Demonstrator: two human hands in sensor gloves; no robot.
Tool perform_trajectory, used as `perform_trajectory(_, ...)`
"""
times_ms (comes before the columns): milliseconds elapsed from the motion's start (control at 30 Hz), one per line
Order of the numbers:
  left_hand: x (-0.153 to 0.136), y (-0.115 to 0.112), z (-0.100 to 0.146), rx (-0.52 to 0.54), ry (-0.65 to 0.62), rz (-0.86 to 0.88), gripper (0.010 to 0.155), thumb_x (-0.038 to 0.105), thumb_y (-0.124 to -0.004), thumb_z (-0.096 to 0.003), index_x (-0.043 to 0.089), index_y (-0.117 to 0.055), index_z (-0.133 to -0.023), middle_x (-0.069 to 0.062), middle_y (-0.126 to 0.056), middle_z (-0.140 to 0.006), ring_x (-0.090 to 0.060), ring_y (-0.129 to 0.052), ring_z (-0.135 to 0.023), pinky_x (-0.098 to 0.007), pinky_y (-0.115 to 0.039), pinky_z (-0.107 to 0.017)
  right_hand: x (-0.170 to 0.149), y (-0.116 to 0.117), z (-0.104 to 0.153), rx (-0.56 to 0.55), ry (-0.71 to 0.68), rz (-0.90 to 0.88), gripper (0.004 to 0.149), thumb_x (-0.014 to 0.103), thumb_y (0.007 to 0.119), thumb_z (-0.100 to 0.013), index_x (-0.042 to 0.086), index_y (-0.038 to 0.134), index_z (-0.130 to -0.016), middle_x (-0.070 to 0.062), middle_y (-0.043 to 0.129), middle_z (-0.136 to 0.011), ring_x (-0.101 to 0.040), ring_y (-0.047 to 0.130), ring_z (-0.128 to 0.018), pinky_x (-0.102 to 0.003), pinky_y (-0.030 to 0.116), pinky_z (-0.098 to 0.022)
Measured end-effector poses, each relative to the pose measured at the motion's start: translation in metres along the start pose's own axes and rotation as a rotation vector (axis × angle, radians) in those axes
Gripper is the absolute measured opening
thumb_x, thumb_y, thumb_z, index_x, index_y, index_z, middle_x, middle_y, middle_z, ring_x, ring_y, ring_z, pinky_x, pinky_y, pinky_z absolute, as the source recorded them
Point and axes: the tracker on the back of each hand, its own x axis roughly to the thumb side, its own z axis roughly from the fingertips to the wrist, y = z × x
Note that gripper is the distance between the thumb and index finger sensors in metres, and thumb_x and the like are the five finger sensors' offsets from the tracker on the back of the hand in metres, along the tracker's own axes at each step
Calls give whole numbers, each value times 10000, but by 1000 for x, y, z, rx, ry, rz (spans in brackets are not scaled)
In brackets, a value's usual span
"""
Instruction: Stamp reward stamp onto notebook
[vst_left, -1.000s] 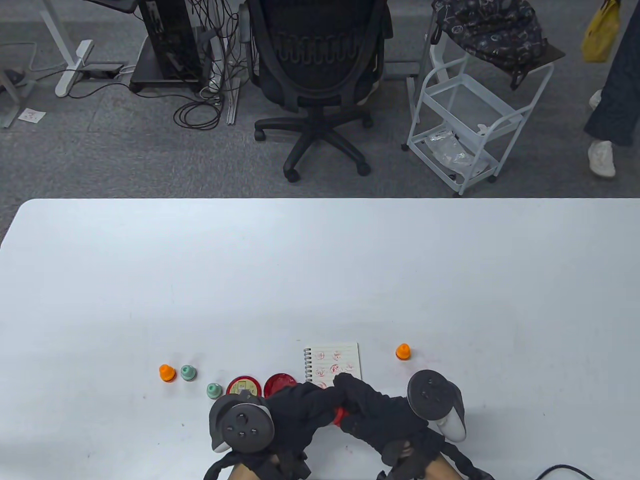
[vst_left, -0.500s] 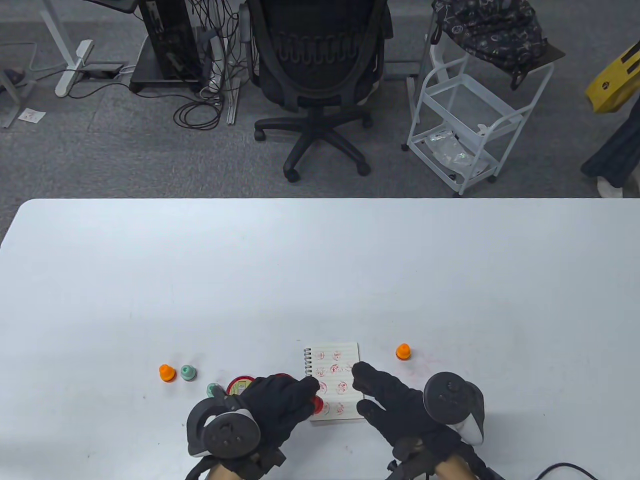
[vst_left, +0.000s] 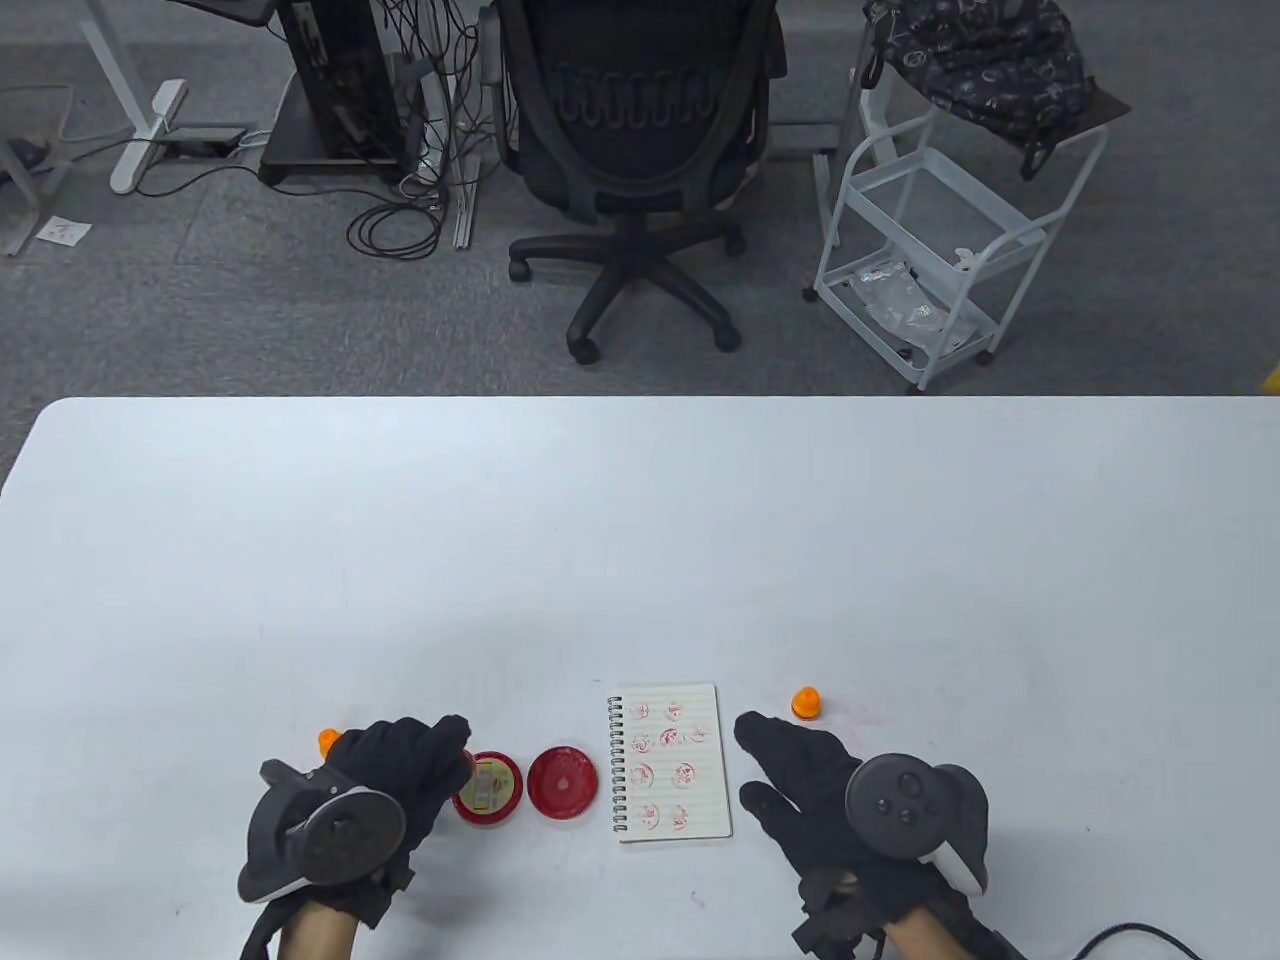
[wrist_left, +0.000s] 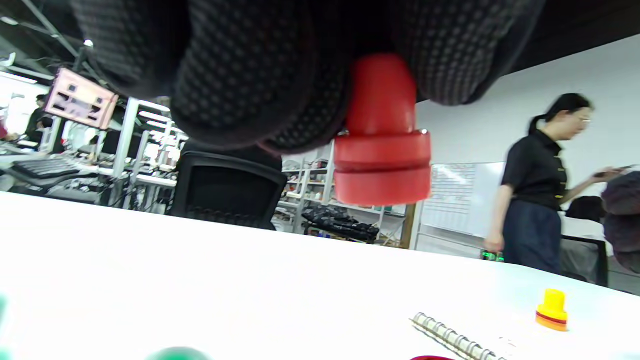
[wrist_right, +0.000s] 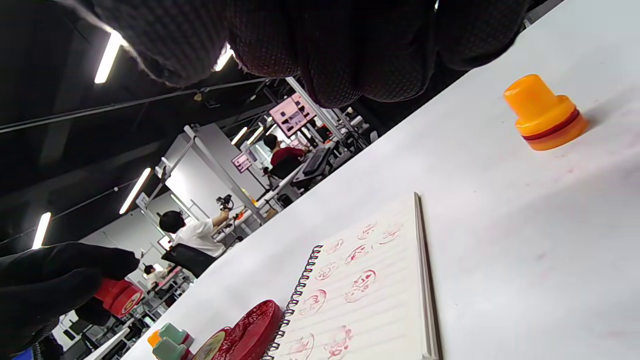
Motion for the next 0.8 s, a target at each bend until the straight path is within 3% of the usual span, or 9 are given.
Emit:
perform_trajectory(100,-5,11,7,62,61,-22,462,362,-851,-471,93,-940,-836,-107,-1012,-634,-248,-987,-394,-517,-813,-469,0,-1,0,-8,2,0,623,417,752,-428,186,632,-994,-125,704,-993,-426,744,-881,-595,643,-642)
perform_trajectory(200,-12,18,15,27,135,-133,458,364,-854,-468,104,-939,-836,-101,-1010,-639,-247,-986,-404,-519,-809,-479,0,-2,1,-20,-2,15,619,415,750,-430,186,634,-994,-126,706,-993,-427,744,-881,-594,644,-641)
perform_trajectory(333,-31,17,25,-110,285,-195,468,359,-858,-466,110,-922,-857,-103,-999,-664,-250,-984,-427,-522,-804,-490,-1,-3,1,-25,6,26,617,414,749,-432,186,635,-994,-129,708,-992,-429,741,-883,-597,640,-642)
perform_trajectory(467,-43,7,27,-198,355,-216,484,338,-864,-464,112,-891,-891,-111,-974,-724,-270,-978,-484,-534,-790,-511,-1,-4,2,-29,12,28,614,415,749,-432,185,642,-991,-129,706,-994,-431,737,-886,-598,637,-645)
perform_trajectory(800,-47,-21,20,-419,356,-221,483,290,-869,-461,124,-868,-915,-138,-925,-828,-309,-967,-578,-550,-770,-541,-2,-4,2,-25,20,31,606,415,746,-434,184,653,-987,-129,704,-996,-434,730,-890,-600,634,-647)
